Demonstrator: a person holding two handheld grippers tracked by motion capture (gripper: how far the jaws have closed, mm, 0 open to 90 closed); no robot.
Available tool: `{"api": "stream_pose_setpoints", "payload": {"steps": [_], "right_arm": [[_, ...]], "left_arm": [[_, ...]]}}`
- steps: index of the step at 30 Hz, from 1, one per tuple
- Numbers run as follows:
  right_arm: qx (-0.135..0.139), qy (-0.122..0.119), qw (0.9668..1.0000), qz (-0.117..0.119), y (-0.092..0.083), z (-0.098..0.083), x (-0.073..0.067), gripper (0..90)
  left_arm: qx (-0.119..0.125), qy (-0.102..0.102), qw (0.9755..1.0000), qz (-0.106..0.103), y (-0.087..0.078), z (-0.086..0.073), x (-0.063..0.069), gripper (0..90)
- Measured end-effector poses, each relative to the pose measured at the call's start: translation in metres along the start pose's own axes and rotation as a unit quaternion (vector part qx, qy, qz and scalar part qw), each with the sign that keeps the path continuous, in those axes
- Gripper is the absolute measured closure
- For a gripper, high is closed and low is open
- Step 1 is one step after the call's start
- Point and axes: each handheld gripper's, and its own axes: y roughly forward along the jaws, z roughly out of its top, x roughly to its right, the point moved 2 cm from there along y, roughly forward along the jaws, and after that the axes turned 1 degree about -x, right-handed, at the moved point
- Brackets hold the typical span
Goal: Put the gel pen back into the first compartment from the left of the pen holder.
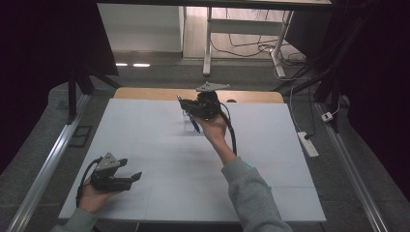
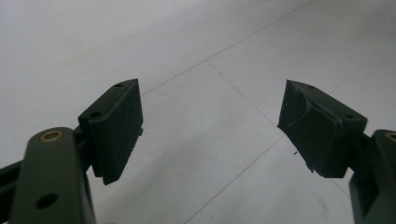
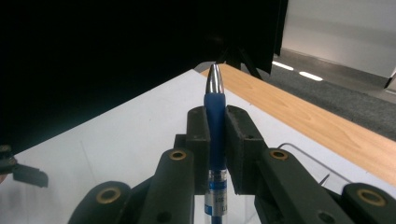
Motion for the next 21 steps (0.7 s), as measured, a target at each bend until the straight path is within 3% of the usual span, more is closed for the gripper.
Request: {"api": "stream_pose_setpoints", "payload": {"steps": [21], "right_arm": [[0.019,0.009,0.9995,-0.023,0.013,0.016,0.019,80.2]], "left_arm": [[0.002,0.001,1.0000,-0.002,0.000,0.001,0.000,21.5]]}}
